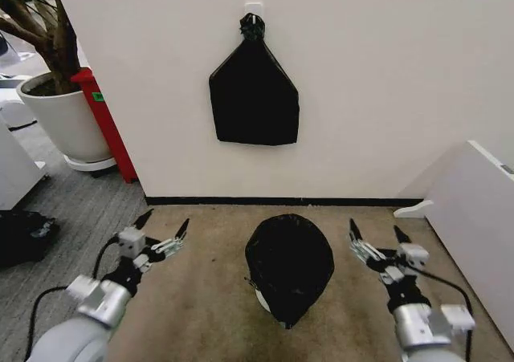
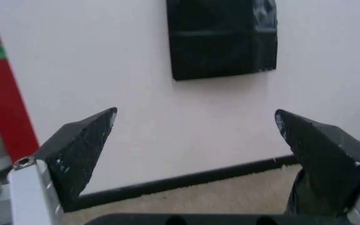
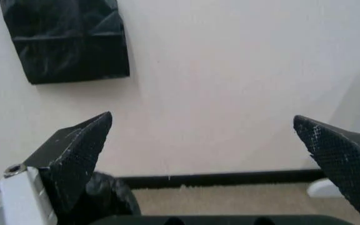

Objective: Place the garbage bag over the trash bin.

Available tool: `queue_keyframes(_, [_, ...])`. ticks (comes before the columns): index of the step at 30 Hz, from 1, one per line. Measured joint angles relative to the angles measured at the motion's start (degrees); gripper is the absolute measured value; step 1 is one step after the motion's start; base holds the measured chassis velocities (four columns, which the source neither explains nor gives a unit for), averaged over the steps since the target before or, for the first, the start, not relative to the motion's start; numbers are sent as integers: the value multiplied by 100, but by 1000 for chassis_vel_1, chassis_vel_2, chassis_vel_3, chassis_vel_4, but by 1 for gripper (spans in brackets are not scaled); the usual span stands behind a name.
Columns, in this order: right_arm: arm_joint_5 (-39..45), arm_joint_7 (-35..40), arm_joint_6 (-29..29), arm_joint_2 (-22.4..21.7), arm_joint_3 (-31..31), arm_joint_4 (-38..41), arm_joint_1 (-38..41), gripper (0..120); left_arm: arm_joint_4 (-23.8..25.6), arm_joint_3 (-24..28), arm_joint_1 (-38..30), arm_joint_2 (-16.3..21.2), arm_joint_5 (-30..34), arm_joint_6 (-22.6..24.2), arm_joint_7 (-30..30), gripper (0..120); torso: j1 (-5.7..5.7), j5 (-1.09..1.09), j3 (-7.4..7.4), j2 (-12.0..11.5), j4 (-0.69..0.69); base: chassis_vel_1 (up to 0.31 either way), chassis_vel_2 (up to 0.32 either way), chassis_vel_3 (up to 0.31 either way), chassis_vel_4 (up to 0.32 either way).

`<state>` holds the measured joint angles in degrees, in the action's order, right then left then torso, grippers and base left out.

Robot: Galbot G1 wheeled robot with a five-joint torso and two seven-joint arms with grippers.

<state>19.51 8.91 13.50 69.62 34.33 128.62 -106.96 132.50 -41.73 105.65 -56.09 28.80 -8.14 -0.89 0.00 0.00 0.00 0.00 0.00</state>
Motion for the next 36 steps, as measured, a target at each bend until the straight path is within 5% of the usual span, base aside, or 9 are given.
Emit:
queue_keyframes(6, [264, -293, -229, 529, -58, 812, -781, 100, 491, -530, 719, -933, -222, -187, 370, 100, 0, 0, -1, 0, 0, 0, 0, 0, 0])
queue_keyframes(13, [-176, -420, -340, 932, -455, 1189, -948, 100, 688, -937, 1314, -1532, -123, -465, 762, 100, 0, 0, 0, 0, 1, 0, 0, 0, 0])
queue_keyframes(36, [-197, -604, -573, 1233, -59, 1146, -1076, 100, 1038, -409, 1604, -1836, -498, -210, 637, 100, 0, 0, 0, -1, -1, 0, 0, 0, 0])
